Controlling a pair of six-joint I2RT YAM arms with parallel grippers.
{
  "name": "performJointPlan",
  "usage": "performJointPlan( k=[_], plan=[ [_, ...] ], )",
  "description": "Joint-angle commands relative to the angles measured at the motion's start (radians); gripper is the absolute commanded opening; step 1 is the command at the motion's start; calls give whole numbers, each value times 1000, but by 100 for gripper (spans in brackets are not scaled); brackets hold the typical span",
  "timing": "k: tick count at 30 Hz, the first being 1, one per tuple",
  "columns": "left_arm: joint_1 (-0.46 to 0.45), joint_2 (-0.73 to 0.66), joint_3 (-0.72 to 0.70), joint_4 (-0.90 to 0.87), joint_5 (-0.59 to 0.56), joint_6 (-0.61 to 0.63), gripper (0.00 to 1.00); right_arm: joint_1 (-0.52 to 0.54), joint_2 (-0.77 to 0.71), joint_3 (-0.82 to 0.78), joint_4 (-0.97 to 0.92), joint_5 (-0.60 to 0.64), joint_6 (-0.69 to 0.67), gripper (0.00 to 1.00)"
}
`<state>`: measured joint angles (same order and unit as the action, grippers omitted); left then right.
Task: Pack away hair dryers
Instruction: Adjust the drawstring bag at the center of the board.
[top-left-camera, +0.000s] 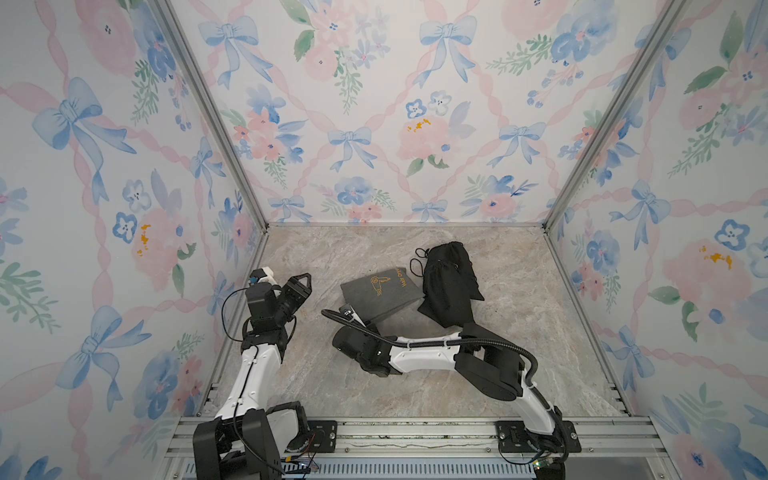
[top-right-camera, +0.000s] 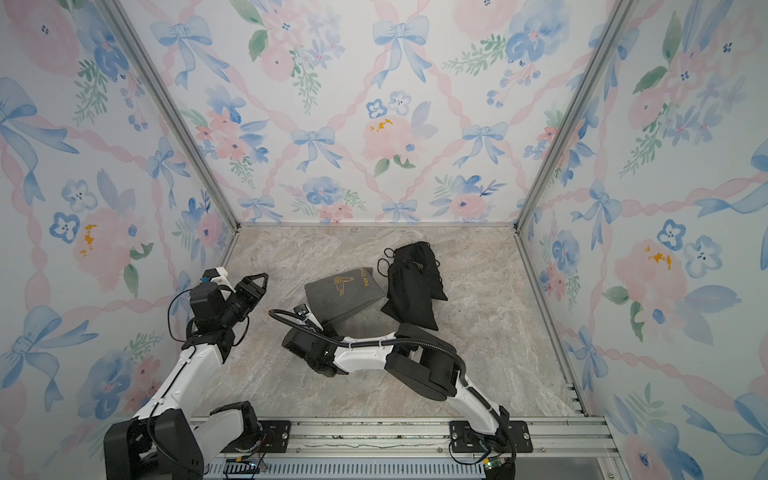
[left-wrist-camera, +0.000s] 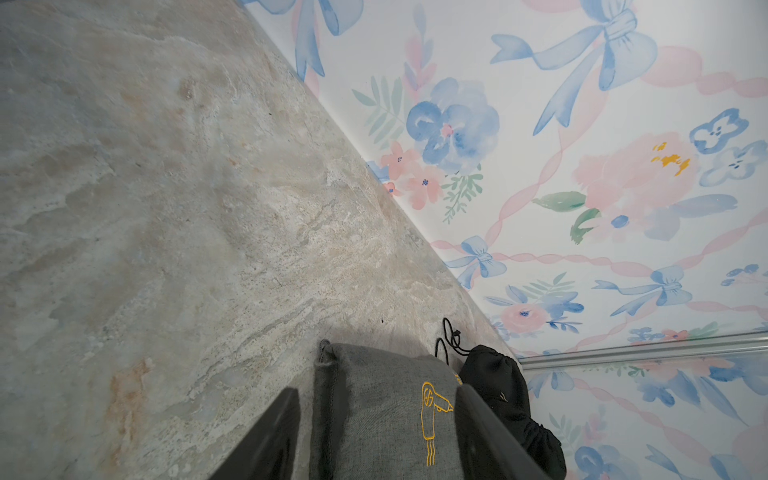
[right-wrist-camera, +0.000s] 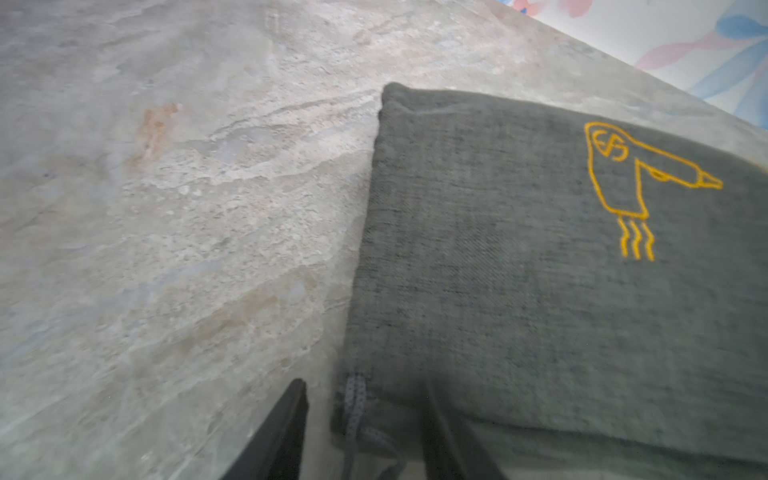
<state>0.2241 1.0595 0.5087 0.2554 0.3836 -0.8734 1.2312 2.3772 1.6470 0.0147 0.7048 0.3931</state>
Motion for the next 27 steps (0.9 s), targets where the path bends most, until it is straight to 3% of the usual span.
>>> performJointPlan(
  k=[1, 3, 16, 27],
  plan=[
    [12, -14, -19, 26, 29, -15, 61, -34, 0, -28, -12, 75, 74, 14],
    [14, -16, -21, 27, 29, -14, 61, -45, -35, -83, 4, 80, 99, 0],
    [-1, 7, -45, 27, 43, -3, 61, -97, -290, -491, 185, 108, 153, 0],
    [-166, 64, -71, 25, -15, 13, 61, -190, -416, -709, 343, 63, 155, 0]
  ],
)
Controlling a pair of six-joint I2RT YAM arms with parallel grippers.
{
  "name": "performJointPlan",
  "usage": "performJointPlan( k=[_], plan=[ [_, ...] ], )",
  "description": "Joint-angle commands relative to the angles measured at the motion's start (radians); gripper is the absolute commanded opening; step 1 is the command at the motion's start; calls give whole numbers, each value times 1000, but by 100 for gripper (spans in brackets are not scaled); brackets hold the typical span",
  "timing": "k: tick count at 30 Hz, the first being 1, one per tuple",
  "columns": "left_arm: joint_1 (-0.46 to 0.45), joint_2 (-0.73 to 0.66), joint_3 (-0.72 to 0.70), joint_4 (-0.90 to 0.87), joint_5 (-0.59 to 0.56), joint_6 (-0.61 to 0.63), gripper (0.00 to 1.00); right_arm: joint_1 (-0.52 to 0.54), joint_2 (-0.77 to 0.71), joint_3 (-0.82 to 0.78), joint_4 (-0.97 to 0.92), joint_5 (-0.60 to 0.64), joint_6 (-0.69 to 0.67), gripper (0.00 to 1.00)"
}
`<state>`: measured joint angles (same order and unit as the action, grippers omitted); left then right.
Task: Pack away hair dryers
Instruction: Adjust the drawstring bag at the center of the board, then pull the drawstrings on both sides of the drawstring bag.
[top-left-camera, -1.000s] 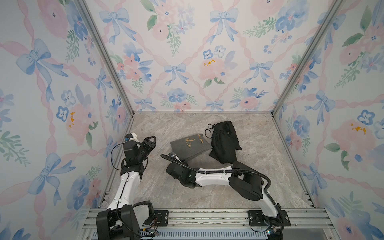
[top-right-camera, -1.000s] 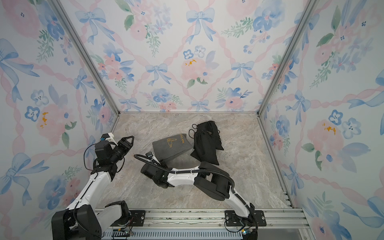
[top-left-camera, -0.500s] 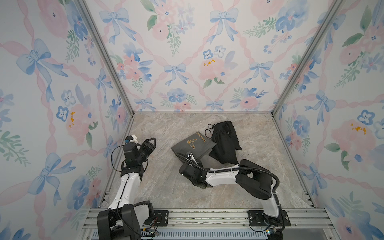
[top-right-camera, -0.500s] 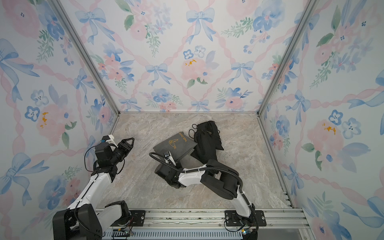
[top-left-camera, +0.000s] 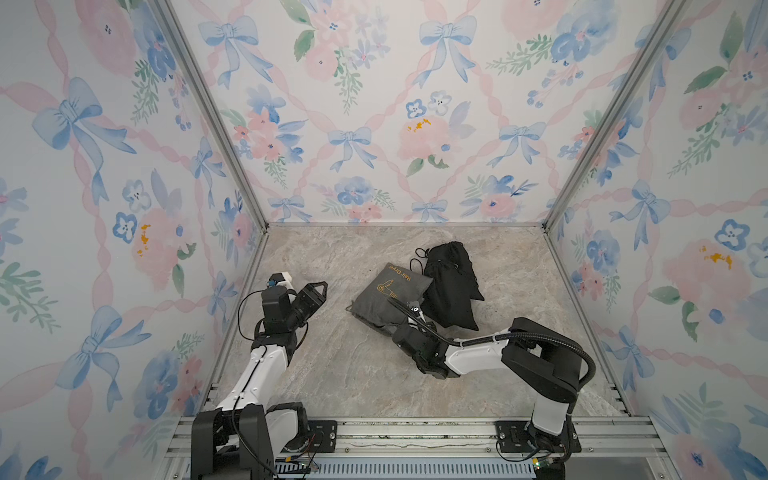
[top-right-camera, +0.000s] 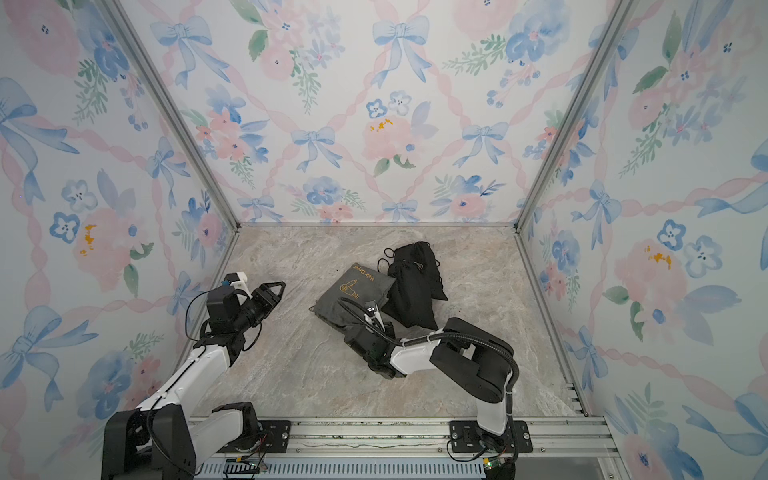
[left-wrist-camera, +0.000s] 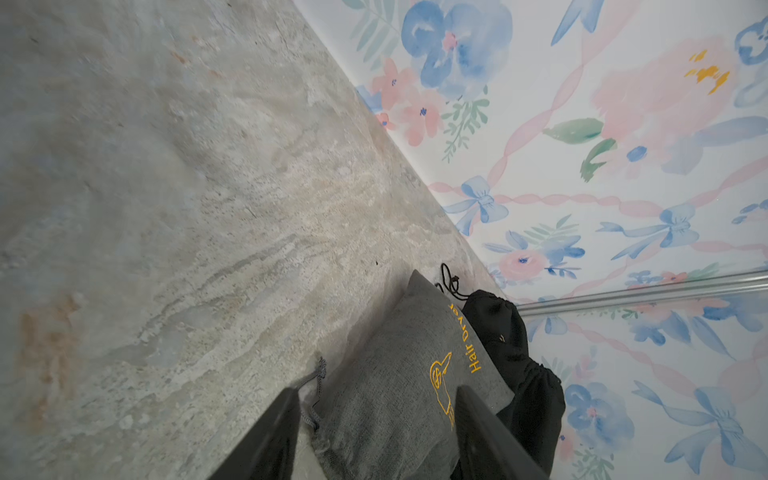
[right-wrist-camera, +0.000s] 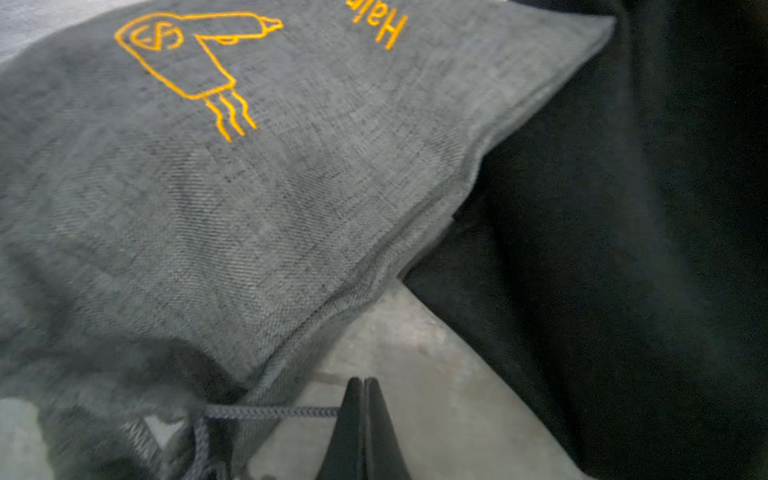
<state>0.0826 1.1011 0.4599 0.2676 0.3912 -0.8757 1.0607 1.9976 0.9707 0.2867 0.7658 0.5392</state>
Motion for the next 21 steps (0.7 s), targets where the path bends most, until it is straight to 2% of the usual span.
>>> performJointPlan(
  k=[1, 6, 12, 14, 18, 21],
  plan=[
    [-35, 30, -27, 13, -24, 15, 60, -27, -47, -50, 85, -9, 6, 0],
    [-93, 60, -46, 14, -49, -8, 60, -59, -82, -118, 177, -84, 1, 0],
    [-150, 124, -51, 17, -39, -127, 43, -82, -92, -140, 217, -129, -2, 0],
    [-174, 135, -49, 15, -55, -175, 41, -83, -93, -150, 237, -132, 0, 0],
    [-229, 158, -41, 16, -86, -276, 41, -82, -93, -170, 268, -135, 10, 0],
    [-259, 161, -46, 15, -131, -334, 46, -86, -90, -171, 282, -150, 5, 0]
  ],
)
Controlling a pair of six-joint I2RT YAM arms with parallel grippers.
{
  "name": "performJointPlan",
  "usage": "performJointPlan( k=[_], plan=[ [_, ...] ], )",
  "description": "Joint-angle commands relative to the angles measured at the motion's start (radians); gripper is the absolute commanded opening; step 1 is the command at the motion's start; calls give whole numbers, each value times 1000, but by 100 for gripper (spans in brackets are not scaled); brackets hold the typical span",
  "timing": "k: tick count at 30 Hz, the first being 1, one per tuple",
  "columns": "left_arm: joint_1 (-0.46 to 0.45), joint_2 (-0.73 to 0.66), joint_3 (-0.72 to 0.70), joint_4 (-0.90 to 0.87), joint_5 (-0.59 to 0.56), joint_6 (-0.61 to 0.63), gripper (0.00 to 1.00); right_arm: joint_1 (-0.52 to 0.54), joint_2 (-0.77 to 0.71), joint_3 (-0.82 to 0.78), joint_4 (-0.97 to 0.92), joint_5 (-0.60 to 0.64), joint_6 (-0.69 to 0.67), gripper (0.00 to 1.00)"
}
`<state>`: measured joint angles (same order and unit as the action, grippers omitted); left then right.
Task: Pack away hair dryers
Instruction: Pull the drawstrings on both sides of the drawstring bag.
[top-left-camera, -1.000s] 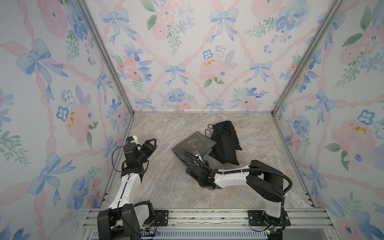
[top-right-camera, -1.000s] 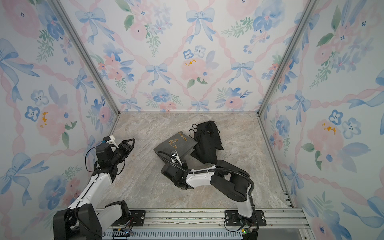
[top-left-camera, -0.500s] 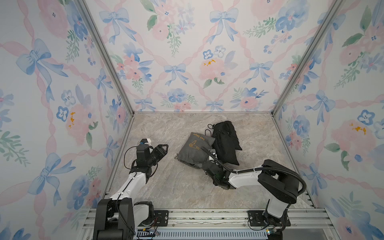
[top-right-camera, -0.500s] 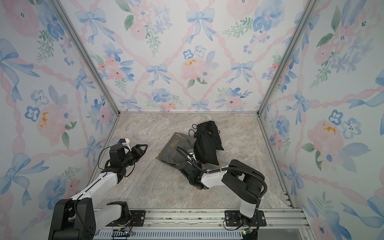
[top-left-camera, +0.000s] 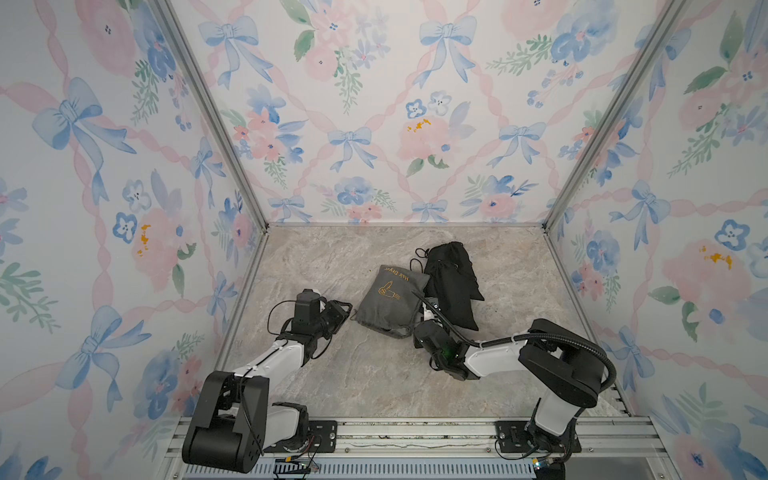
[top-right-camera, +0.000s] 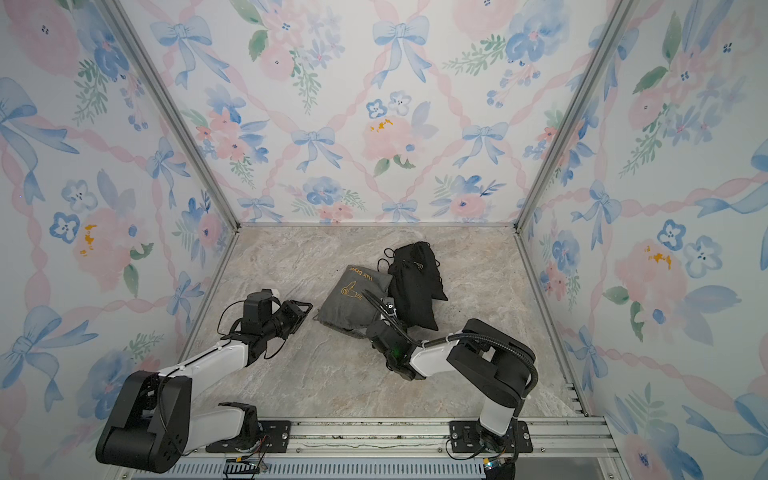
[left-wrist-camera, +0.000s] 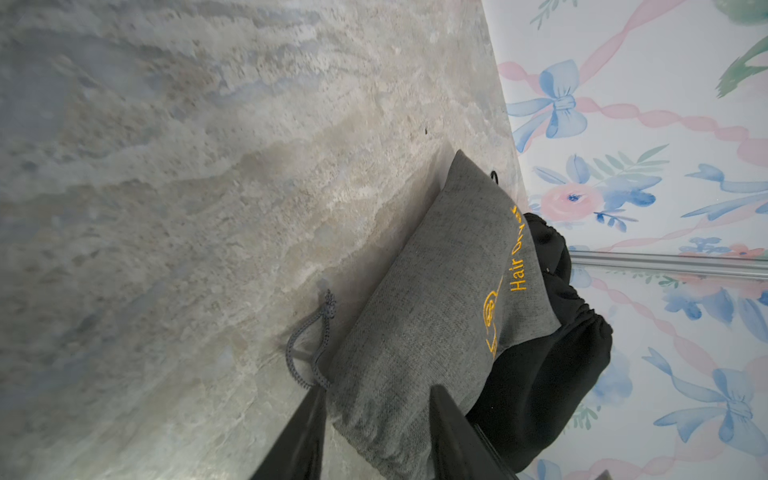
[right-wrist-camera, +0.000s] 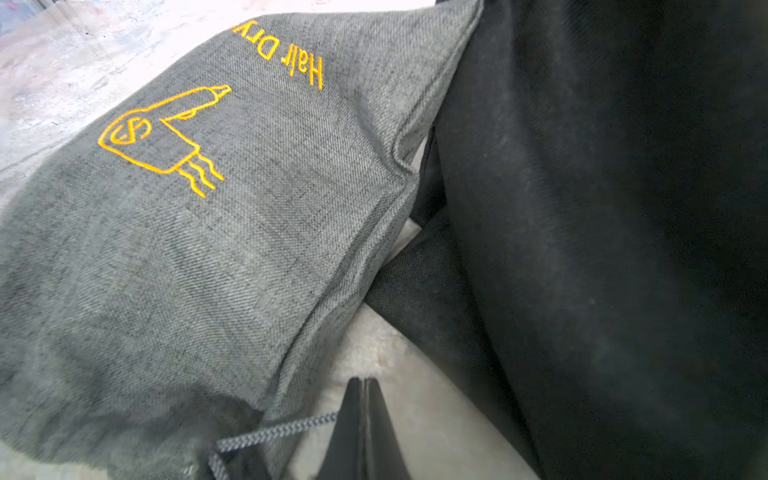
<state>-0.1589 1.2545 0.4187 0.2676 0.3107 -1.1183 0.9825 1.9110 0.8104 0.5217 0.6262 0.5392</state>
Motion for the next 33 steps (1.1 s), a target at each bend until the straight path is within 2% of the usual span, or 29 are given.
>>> performJointPlan(
  k=[1, 12, 19, 25, 33],
  plan=[
    [-22, 8, -10, 14, -62, -108, 46, -10, -3, -10, 50, -15, 7, 0],
    [-79, 91, -24, 2, -114, -244, 49, -51, -11, -58, 113, -60, 28, 0],
    [-84, 138, -22, 20, -139, -304, 49, -59, -16, -65, 119, -72, 32, 0],
    [-93, 215, -22, 103, -101, -366, 47, -61, -34, -65, 103, -72, 30, 0],
    [-107, 235, -36, 113, -131, -409, 41, -61, -55, -68, 81, -58, 28, 0]
  ],
)
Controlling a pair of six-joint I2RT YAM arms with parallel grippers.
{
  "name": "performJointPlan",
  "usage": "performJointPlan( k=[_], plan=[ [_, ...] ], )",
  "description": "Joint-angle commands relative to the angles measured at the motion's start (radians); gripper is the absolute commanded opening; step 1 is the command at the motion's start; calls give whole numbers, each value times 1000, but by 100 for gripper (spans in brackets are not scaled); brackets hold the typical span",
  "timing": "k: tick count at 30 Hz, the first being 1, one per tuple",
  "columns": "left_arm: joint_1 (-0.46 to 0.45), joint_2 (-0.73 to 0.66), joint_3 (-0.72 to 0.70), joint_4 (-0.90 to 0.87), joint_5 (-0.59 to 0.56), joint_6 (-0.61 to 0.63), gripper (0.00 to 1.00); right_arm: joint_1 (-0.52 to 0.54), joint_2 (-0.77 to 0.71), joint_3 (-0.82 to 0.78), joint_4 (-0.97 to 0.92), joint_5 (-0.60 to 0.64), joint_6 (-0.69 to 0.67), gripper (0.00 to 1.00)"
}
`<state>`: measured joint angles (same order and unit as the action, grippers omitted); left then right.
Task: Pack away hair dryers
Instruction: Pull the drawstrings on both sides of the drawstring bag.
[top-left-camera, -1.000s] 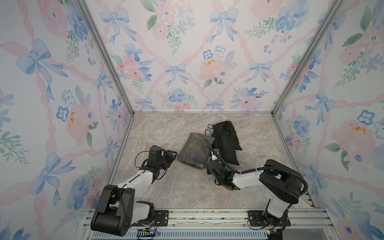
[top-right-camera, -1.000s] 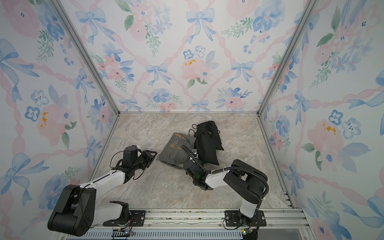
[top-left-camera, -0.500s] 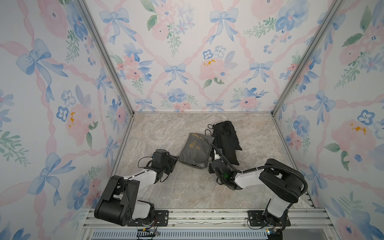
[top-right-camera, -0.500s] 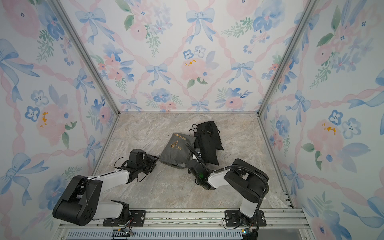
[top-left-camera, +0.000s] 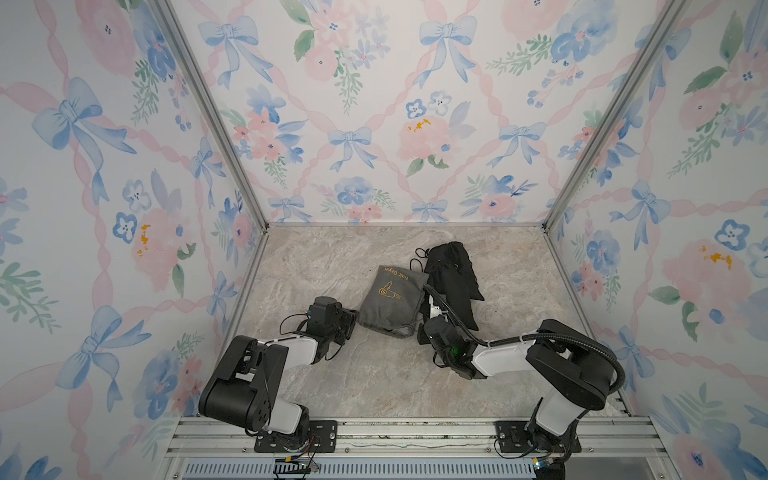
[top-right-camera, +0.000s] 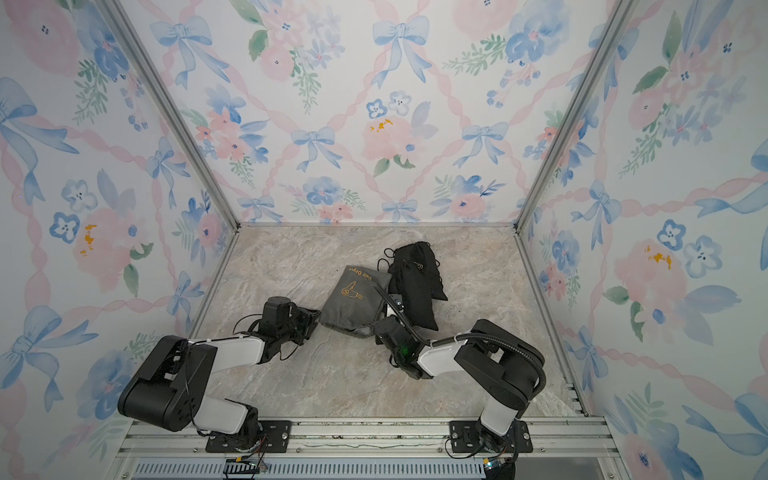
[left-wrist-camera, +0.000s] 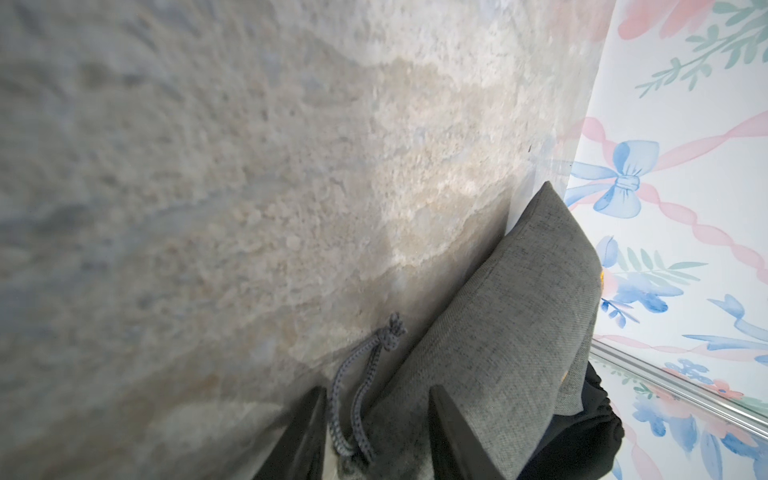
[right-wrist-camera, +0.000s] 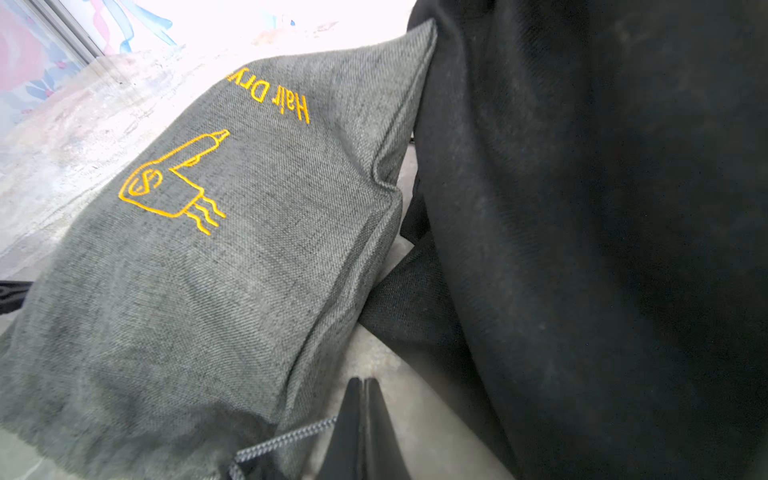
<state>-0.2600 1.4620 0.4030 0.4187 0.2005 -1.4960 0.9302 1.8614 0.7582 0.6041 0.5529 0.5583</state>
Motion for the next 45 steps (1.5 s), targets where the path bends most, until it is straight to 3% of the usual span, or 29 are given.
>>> performJointPlan(
  k=[1, 4, 7, 9, 10, 15, 24, 45],
  plan=[
    [-7, 33, -23, -31, -21, -37, 39, -8, -8, -17, -4, 16, 9, 0],
    [-10, 45, -37, -4, -24, -58, 32, -9, -22, -16, -19, 21, 8, 0],
    [-11, 61, -52, 31, -32, -74, 18, -9, -40, -17, -34, 30, 8, 0],
    [-11, 73, -64, 64, -36, -86, 1, -10, -56, -21, -44, 31, 8, 0],
    [-10, 72, -69, 77, -42, -91, 0, -9, -64, -22, -53, 31, 8, 0],
    [-14, -10, -94, 80, -113, -88, 0, -13, -101, -26, -98, 38, 2, 0],
    [-5, -198, -54, -15, -239, 45, 0, -47, -126, -32, -169, -1, -7, 0],
    [136, -351, -41, -155, -293, 220, 0, -62, -231, -45, -291, -27, -70, 0]
  ],
)
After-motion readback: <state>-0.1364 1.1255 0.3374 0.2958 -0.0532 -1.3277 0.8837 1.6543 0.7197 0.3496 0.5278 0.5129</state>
